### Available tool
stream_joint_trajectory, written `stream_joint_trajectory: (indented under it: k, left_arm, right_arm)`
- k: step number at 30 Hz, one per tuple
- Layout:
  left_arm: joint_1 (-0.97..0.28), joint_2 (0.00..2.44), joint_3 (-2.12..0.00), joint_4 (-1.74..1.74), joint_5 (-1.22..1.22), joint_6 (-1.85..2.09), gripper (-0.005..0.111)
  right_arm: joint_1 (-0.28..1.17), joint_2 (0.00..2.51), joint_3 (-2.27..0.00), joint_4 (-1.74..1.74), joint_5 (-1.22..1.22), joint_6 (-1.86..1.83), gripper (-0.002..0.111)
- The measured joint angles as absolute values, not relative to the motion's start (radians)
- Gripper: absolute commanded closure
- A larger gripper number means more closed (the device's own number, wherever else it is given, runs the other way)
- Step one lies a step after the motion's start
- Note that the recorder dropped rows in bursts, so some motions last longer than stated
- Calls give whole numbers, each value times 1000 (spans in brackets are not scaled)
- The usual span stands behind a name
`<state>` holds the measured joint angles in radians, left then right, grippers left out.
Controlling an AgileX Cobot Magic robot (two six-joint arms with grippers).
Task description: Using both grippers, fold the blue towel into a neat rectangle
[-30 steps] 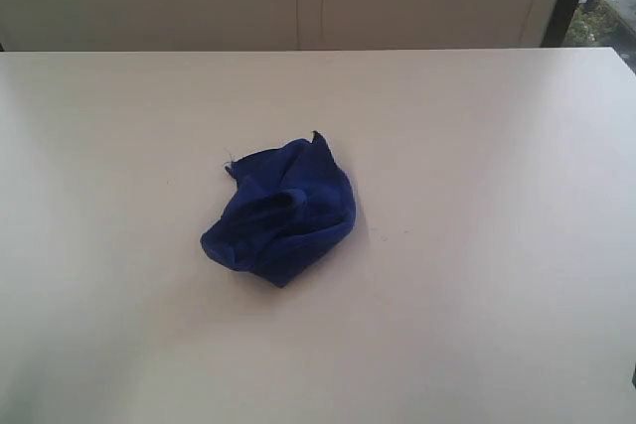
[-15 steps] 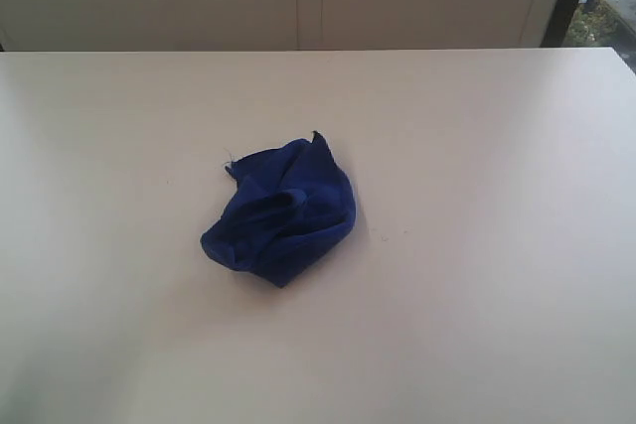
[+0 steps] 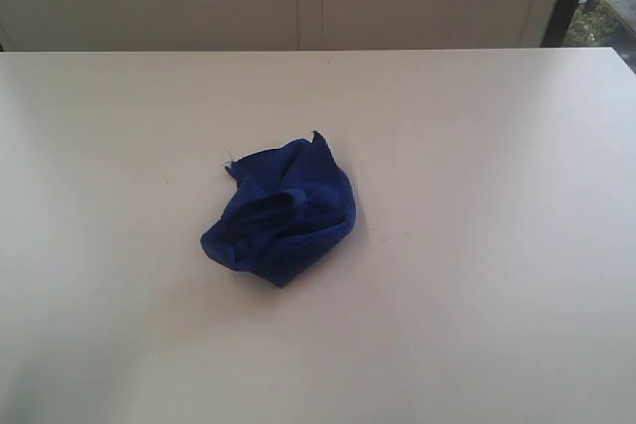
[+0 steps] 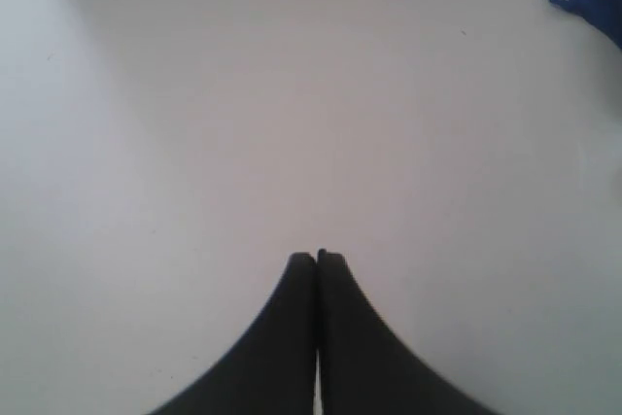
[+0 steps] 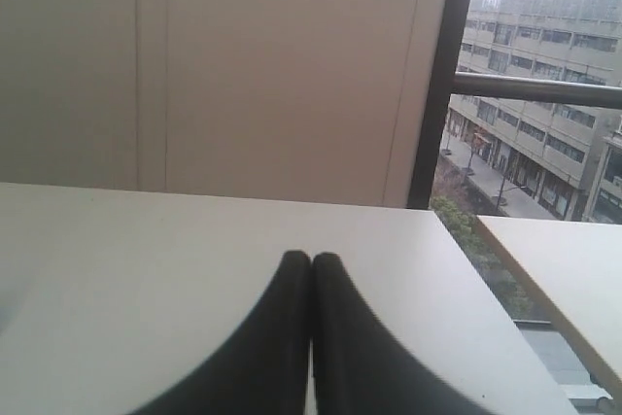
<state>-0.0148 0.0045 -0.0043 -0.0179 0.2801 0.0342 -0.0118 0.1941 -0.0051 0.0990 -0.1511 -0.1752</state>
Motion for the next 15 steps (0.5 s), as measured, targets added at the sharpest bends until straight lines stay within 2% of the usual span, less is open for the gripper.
stream_joint_trajectory:
  k: [15]
  left_arm:
    - [-15, 5, -4, -18, 280, 34, 107]
  right_arm:
    - [-12, 194, -5, 159, -136, -159, 108]
